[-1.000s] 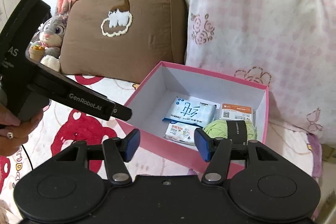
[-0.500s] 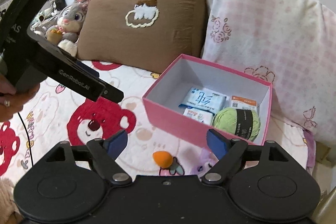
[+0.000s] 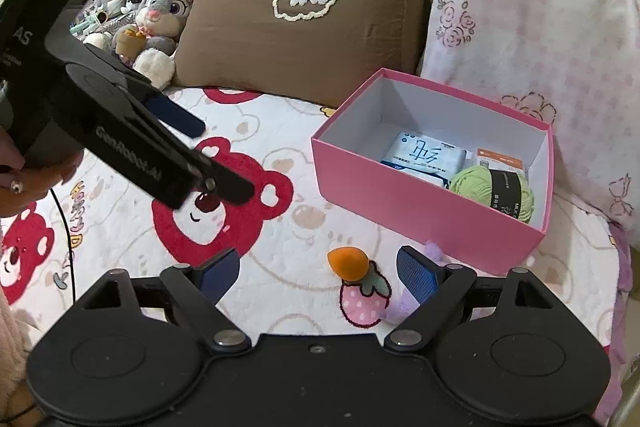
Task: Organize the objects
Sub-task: 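Move the left tool to the orange sponge egg on the blanket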
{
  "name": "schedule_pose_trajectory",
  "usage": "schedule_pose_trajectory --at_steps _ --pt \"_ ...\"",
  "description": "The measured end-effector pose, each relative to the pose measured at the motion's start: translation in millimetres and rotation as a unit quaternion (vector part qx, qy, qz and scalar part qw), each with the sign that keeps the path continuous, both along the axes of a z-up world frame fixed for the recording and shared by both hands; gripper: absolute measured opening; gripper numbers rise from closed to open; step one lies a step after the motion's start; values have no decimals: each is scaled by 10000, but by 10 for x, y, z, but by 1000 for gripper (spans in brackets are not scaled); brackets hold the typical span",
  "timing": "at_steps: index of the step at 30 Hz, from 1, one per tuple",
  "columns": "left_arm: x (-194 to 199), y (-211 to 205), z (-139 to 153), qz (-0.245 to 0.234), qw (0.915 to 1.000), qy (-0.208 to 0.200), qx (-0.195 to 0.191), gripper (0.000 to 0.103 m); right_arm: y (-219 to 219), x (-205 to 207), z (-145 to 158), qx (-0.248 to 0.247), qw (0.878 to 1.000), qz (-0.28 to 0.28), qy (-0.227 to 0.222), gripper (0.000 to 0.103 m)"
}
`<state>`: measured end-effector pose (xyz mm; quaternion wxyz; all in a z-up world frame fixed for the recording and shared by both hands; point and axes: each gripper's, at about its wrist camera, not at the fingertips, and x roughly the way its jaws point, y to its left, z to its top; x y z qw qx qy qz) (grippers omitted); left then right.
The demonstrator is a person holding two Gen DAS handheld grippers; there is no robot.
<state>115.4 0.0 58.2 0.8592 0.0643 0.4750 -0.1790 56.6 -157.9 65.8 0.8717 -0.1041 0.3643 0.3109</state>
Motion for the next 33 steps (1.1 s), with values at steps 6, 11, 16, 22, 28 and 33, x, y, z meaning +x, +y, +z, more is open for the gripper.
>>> schedule_pose_trajectory --at_steps 6,11,16,22,28,33 --pt "-34 -42 -271 -69 10000 19 -46 98 -47 -47 -196 259 9994 -22 -209 89" --pt "13 -35 -563 -15 9995 -21 -302 98 -32 12 -462 204 9986 -236 -418 89" --pt "109 -78 -888 29 9982 -78 -598 98 120 166 -818 -258 9996 109 -74 89" --pt "260 -94 -1265 132 9931 81 -1163 98 201 321 -1235 -127 9992 247 290 89" --pt "376 -65 -1553 310 9900 11 -1378 95 268 418 -1462 -90 9999 -90 101 90" --pt "421 -25 -1666 396 9842 -227 -1711 94 324 463 -1618 -273 9994 -5 -198 90"
